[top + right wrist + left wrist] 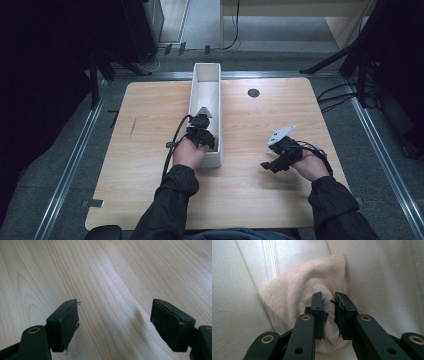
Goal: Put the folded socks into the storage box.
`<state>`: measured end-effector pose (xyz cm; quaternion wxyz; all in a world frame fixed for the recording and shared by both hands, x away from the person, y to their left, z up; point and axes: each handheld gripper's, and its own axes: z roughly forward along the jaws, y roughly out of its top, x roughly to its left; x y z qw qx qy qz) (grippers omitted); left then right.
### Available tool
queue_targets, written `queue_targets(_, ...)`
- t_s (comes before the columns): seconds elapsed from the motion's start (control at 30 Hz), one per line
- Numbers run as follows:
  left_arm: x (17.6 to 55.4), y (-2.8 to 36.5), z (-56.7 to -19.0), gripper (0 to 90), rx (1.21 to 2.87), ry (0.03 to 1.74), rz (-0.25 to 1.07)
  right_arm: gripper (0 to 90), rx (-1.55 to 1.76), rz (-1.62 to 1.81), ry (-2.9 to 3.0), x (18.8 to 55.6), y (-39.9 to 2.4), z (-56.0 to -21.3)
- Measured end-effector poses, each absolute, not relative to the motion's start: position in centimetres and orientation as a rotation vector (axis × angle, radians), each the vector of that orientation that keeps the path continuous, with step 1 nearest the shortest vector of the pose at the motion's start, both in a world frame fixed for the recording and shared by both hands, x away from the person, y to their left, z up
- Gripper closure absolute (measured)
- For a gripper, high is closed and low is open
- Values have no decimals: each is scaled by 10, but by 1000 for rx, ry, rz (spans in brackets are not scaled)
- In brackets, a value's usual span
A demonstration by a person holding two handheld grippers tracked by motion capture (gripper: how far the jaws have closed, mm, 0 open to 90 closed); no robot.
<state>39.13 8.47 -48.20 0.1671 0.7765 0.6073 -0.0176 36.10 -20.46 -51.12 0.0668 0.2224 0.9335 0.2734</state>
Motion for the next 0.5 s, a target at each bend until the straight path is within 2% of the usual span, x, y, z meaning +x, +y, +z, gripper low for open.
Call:
queue_targets(0.3, 392, 84, -484, 781, 2232, 1716, -29, 229, 673, 822, 2818, 360, -204, -511)
queue_targets(0.5, 391, 86, -481, 707, 2211, 1686, -36, 234, 668, 803, 2821, 361, -205, -511)
